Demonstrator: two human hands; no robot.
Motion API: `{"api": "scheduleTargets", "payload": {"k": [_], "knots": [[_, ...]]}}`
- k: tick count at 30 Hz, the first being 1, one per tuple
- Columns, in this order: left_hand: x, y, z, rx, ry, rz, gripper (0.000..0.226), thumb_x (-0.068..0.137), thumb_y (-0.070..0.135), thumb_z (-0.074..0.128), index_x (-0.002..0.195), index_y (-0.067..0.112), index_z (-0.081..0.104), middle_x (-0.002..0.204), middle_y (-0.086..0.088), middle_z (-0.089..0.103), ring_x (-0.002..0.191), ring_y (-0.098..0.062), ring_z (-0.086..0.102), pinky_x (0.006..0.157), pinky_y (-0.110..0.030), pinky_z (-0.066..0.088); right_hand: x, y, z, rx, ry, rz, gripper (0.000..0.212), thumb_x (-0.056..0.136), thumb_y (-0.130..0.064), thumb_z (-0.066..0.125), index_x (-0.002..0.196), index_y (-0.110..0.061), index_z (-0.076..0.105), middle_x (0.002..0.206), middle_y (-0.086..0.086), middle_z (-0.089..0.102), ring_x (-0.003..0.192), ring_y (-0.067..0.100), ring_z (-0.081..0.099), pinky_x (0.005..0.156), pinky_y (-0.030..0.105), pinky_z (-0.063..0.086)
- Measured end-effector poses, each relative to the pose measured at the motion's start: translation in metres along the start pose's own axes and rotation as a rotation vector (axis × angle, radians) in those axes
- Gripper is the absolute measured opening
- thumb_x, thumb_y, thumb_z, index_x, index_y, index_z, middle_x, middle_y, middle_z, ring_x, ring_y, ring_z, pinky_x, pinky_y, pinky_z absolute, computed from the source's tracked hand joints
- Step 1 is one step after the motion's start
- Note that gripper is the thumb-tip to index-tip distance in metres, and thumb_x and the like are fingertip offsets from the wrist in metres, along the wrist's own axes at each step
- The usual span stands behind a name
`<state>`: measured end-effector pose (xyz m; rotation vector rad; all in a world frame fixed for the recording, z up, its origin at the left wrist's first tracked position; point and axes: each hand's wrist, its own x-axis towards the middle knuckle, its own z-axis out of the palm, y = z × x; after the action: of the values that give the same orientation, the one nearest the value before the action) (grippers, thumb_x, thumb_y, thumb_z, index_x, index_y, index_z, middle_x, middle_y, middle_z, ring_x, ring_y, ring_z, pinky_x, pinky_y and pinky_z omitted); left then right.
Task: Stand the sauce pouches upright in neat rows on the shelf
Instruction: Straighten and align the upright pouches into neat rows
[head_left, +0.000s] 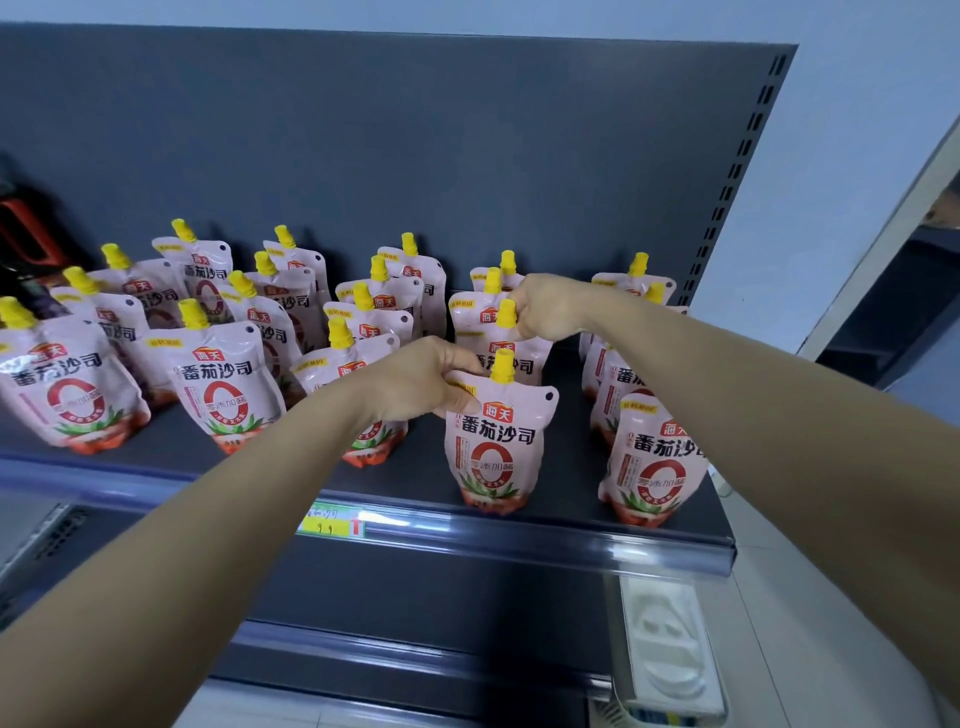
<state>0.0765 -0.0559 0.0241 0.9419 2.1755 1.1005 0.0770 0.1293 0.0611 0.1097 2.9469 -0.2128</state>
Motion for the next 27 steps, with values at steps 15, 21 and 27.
{"api": "scheduleTargets", "payload": {"k": [15, 21, 27], "knots": [[-0.004, -0.009, -0.001, 0.012, 0.057, 0.002, 0.025, 0.076, -0.003, 0.069, 0.068, 0.020, 0.064, 0.072, 0.007, 0.067, 0.065, -0.001, 0.064, 0.056, -0.011, 0.051, -0.004, 0.000, -0.004, 0.043, -0.036, 0.014, 0.038, 0.091, -0.018, 0.060, 0.058, -0.013, 0.042, 0.060, 0.000, 0.040, 0.055, 0.014, 0.039, 0.052, 0.023, 0.033], [-0.005, -0.010, 0.000, 0.023, 0.088, 0.015, 0.028, 0.076, -0.003, 0.070, 0.064, 0.022, 0.063, 0.068, 0.009, 0.066, 0.059, 0.003, 0.062, 0.052, -0.007, 0.047, -0.005, -0.003, -0.001, 0.022, -0.010, 0.017, 0.038, 0.091, -0.020, 0.060, 0.058, -0.015, 0.043, 0.062, -0.001, 0.041, 0.061, 0.015, 0.041, 0.052, 0.021, 0.032], [-0.005, -0.011, 0.000, 0.057, 0.075, 0.032, 0.022, 0.075, 0.001, 0.072, 0.069, 0.020, 0.064, 0.076, 0.007, 0.068, 0.072, -0.003, 0.064, 0.061, -0.013, 0.051, -0.012, -0.001, 0.000, 0.089, -0.008, 0.000, 0.032, 0.092, -0.019, 0.058, 0.063, -0.009, 0.049, 0.065, -0.003, 0.037, 0.069, 0.018, 0.042, 0.058, 0.024, 0.035]]}}
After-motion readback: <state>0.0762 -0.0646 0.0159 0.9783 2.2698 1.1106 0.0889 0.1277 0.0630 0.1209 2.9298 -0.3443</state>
